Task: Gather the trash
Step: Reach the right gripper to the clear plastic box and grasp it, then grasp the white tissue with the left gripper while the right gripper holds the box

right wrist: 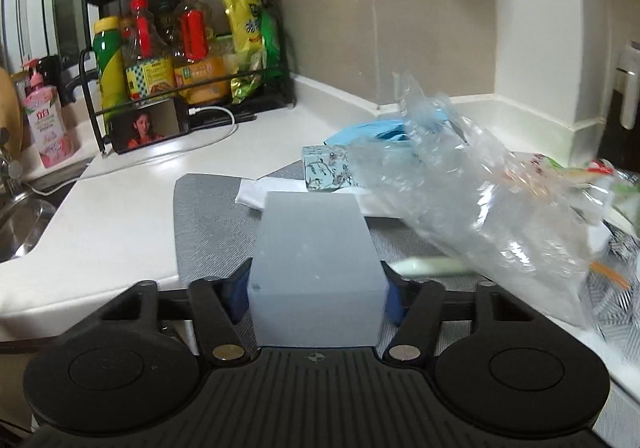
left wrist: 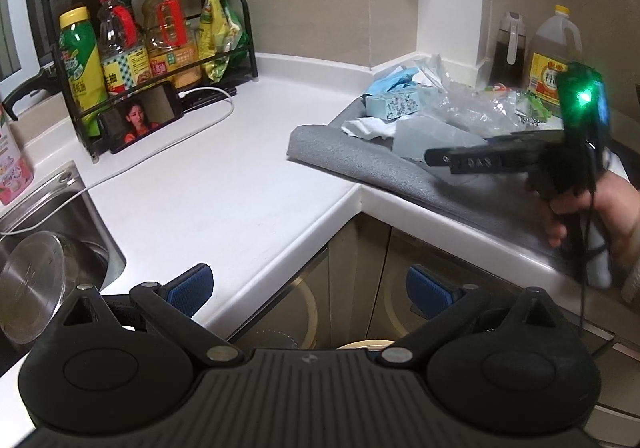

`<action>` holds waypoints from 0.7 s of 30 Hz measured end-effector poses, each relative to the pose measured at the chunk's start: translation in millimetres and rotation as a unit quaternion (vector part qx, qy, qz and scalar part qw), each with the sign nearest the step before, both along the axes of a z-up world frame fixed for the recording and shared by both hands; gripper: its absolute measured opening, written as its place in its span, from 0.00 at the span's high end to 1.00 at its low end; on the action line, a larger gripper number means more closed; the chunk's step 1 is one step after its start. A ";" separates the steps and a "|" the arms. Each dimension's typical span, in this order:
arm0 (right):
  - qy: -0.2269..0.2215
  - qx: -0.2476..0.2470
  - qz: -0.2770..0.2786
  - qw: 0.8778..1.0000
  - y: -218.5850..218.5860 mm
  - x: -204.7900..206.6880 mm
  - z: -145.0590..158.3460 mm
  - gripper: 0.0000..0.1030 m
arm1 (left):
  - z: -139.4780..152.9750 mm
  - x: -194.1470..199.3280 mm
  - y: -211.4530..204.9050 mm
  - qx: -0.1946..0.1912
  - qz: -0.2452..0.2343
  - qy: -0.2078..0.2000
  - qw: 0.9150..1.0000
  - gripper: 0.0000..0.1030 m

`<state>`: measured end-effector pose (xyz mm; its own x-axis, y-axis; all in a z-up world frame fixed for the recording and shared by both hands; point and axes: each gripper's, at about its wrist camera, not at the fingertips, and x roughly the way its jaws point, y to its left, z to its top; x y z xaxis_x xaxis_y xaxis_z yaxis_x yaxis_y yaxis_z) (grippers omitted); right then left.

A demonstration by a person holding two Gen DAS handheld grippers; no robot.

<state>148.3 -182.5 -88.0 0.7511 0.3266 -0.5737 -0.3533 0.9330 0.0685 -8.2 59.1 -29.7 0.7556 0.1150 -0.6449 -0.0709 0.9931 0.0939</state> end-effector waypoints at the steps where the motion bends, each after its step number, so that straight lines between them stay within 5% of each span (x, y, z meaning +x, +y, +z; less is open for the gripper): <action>1: -0.006 -0.007 -0.003 1.000 -1.5 -8.1 0.7 0.39 | -0.3 1.1 -1.8 0.001 -0.003 0.000 1.000 0.00; 7: 0.016 -0.005 -0.111 0.994 -45.5 -67.9 12.1 0.39 | 7.3 19.1 -15.9 0.021 -0.036 -0.021 0.999 0.00; 13: -0.010 -0.007 -0.207 0.978 -83.0 -109.1 12.8 0.39 | 25.7 82.6 -46.1 0.037 -0.117 -0.080 0.989 0.00; 21: 0.006 -0.017 -0.236 0.972 -99.2 -108.1 3.1 0.38 | -3.2 201.0 -73.6 0.045 -0.179 -0.032 0.982 0.00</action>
